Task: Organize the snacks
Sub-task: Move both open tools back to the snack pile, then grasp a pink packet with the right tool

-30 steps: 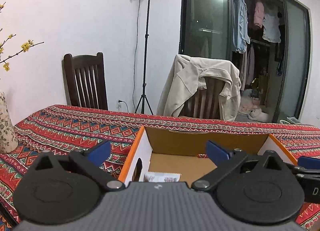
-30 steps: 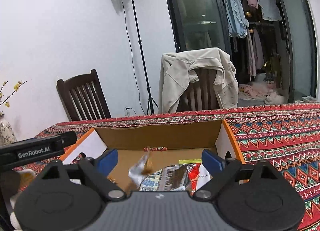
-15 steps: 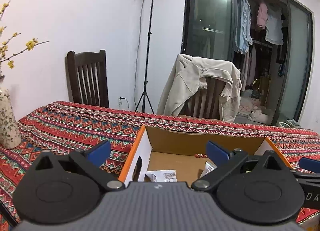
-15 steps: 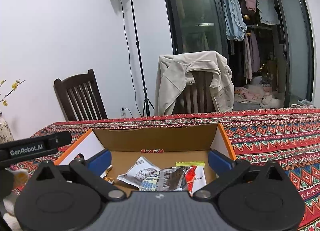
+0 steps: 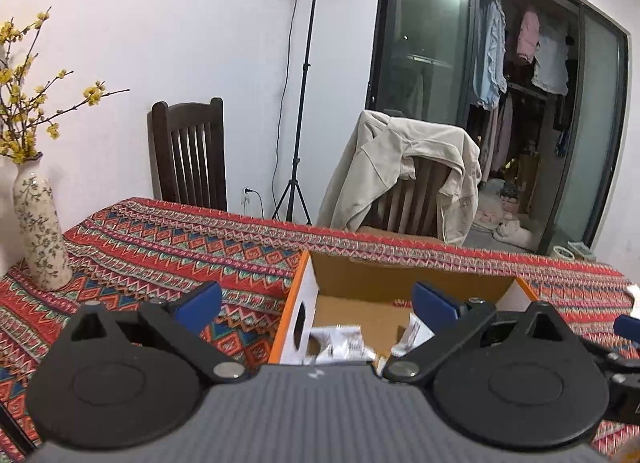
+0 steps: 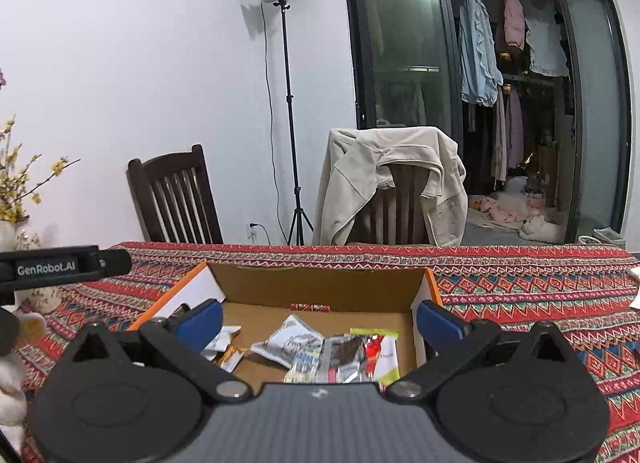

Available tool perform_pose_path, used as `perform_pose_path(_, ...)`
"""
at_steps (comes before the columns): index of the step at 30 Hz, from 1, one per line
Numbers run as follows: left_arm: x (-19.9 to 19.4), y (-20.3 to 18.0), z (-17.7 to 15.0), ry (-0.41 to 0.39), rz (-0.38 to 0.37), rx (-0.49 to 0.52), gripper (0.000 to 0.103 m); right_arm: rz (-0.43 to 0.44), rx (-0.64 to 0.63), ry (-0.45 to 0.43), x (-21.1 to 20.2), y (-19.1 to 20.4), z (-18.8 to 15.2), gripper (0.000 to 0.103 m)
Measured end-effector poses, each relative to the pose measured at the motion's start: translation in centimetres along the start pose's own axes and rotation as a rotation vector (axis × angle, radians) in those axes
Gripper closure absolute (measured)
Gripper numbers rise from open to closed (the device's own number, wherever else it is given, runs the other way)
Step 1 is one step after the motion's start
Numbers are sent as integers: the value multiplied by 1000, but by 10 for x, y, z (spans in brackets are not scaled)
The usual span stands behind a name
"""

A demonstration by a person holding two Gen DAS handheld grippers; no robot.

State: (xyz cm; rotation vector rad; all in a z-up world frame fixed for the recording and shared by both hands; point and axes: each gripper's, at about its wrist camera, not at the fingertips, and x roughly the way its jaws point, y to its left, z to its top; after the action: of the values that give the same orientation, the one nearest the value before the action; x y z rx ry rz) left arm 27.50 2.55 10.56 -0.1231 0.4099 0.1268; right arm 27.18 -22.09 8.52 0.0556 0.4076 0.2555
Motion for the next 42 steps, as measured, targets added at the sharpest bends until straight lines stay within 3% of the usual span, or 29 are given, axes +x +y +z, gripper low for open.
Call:
perform_pose_path(19,-59,39,-85,129,-37,36,0,30,-16,124,-62,4,-76,0)
perform_pose_path(28,-66,48,-117,121,-23,57,0,52,2,182,-73,0,-109,0)
perform_pose_path(32,-64,47,-127,97,-16,71,0,20,-5,205,-77,-3,-118,0)
perform_pose_path(42,-59,56,-130,94,-26,24,0,-20,-1,233,-62,-6,-121,0)
